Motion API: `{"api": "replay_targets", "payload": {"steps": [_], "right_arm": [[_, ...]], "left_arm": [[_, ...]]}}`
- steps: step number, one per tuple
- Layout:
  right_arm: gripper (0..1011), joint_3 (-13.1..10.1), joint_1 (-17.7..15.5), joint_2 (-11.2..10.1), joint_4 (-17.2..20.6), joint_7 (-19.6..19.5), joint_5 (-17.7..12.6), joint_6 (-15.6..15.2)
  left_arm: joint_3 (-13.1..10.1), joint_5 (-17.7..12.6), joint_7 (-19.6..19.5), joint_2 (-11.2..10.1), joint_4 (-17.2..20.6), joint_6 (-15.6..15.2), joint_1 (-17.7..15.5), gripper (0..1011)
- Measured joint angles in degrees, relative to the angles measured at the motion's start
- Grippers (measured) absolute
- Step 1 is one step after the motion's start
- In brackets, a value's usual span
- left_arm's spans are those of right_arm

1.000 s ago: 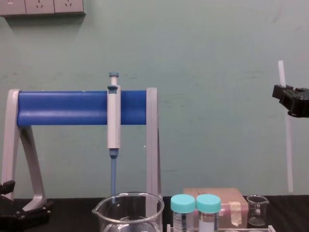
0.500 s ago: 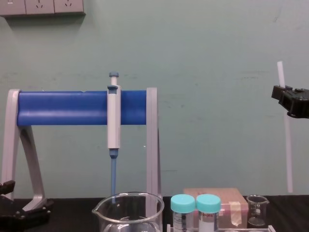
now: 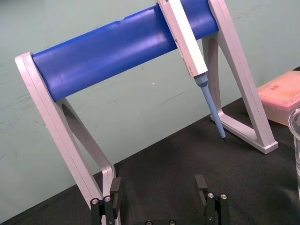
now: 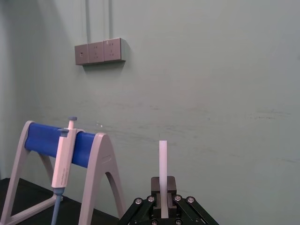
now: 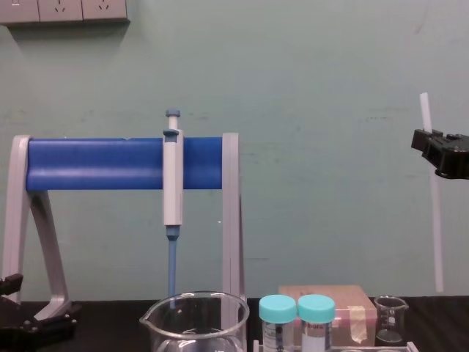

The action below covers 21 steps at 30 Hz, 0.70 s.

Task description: Pick up the stirring rod with one hand, then place it down.

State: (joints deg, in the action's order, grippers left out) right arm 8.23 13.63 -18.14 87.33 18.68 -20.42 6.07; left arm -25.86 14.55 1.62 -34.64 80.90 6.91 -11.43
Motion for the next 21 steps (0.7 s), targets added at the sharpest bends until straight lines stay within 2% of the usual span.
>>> {"api": "replay_targets", "payload": {"steps": [21], "right_arm": [[72,0.2,-0.1,0.1,-0.1,0.0,-0.1,-0.1]], "left_arm": [[0.0,0.0,0.0,0.0,0.0,0.0,0.0,1000]]}}
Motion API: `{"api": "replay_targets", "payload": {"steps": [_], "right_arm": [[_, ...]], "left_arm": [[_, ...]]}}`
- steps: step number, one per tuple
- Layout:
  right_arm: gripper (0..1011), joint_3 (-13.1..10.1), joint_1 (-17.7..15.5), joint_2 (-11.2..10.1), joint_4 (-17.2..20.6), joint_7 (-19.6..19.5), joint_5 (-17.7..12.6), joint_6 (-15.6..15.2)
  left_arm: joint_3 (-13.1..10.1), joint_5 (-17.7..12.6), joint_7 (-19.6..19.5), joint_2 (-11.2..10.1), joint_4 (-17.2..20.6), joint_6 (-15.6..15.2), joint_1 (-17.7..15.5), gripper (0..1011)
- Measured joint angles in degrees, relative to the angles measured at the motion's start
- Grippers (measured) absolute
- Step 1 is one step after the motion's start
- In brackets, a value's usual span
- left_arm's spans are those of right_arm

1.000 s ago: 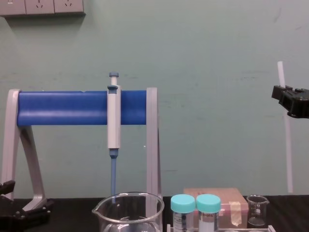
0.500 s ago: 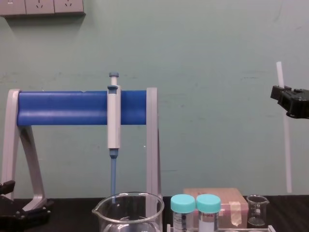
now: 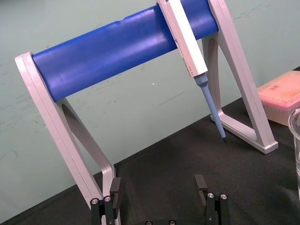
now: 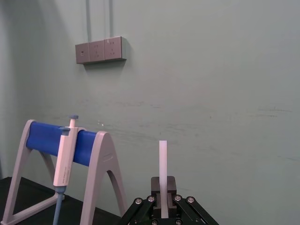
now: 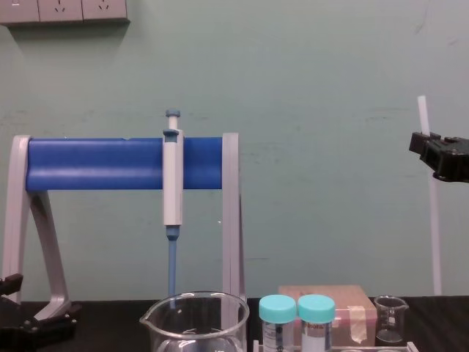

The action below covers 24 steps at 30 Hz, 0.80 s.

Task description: Pick up the stirring rod with one hand, then place it down.

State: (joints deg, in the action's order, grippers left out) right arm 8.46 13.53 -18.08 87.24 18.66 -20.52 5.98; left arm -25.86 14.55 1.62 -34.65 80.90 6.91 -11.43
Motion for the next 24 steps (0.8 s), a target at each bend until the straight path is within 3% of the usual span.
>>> {"api": "replay_targets", "payload": {"steps": [24], "right_arm": [[72,1.6,-0.8,-0.6,2.1,2.2,-1.5,-0.3]], "left_arm": [[0.0,0.0,0.0,0.0,0.0,0.0,0.0,1001]]}}
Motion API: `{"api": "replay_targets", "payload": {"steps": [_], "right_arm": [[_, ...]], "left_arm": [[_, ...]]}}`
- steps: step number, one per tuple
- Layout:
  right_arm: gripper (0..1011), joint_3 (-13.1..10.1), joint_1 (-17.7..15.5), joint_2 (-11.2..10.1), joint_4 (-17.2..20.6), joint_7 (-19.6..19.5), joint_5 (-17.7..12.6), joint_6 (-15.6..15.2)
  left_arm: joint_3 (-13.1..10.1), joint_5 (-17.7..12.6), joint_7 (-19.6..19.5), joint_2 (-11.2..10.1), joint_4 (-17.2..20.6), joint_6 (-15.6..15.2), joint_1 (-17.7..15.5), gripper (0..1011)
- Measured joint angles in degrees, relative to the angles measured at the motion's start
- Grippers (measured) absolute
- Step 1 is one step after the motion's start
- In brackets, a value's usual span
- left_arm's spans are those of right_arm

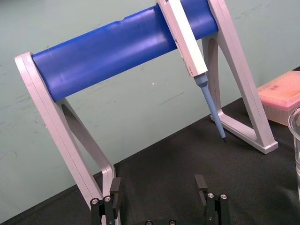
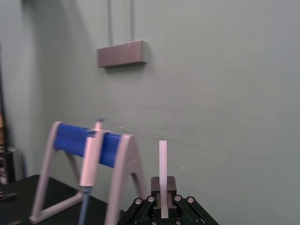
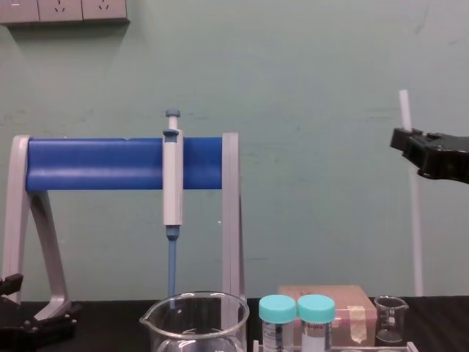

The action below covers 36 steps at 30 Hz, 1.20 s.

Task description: Pick up the stirring rod with one hand, then place it down.

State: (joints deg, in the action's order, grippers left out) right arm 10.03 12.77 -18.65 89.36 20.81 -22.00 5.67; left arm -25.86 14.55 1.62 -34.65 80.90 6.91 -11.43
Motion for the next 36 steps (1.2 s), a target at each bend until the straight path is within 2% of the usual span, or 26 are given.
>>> {"api": "replay_targets", "payload": {"steps": [10,17,27,36], "right_arm": [[72,3.5,-1.0,-1.1,1.7,4.8,-3.2,0.9],[72,4.9,-1.5,-2.3,0.4,6.4,-4.2,2.3],[72,5.3,-1.5,-2.9,-2.0,6.3,-4.2,4.0],[72,5.6,-0.7,-2.2,-4.7,5.9,-3.6,5.6]], "left_arm": [[0.0,0.0,0.0,0.0,0.0,0.0,0.0,1000],[0.0,0.0,0.0,0.0,0.0,0.0,0.0,1000],[0.0,0.0,0.0,0.0,0.0,0.0,0.0,1000],[0.0,0.0,0.0,0.0,0.0,0.0,0.0,1000]]}}
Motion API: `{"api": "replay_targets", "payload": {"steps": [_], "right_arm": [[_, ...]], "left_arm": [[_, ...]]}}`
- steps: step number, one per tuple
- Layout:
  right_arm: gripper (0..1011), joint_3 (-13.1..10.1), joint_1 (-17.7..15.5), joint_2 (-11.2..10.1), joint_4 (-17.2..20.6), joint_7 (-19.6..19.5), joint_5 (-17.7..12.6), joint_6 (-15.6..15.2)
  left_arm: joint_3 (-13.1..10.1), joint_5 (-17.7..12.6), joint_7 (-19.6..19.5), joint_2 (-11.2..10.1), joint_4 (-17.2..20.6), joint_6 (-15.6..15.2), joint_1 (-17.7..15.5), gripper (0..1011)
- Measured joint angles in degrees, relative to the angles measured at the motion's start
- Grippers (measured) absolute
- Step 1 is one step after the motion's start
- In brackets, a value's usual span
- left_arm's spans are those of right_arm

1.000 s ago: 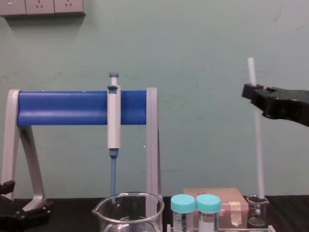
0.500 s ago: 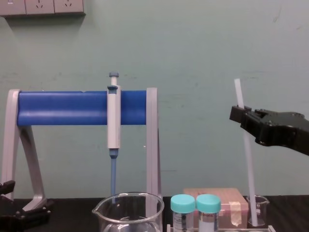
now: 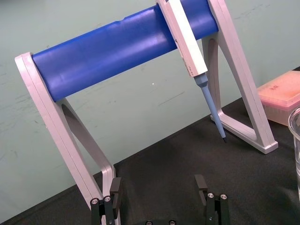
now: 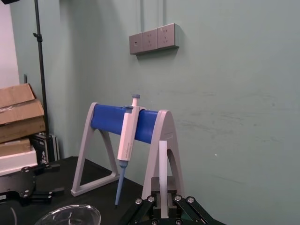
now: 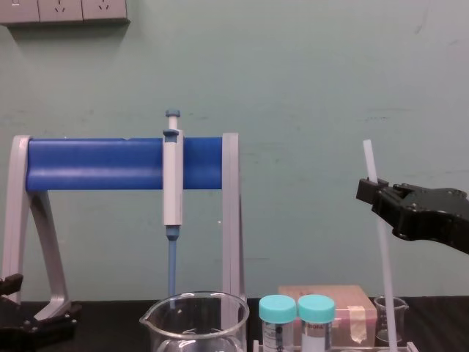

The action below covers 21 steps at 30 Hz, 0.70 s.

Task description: Pick up the stirring rod with one hand, then place it down.

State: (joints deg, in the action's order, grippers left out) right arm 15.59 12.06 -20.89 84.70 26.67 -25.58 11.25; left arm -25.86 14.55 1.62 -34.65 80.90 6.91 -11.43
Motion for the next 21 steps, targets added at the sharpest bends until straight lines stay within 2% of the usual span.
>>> {"api": "replay_targets", "payload": {"steps": [11,21], "right_arm": [[72,0.2,0.7,0.8,-2.9,0.7,0.7,2.5],[72,-0.1,0.8,1.2,-4.5,0.8,1.2,3.3]], "left_arm": [[0.0,0.0,0.0,0.0,0.0,0.0,0.0,1000],[0.0,0.0,0.0,0.0,0.0,0.0,0.0,1000]]}}
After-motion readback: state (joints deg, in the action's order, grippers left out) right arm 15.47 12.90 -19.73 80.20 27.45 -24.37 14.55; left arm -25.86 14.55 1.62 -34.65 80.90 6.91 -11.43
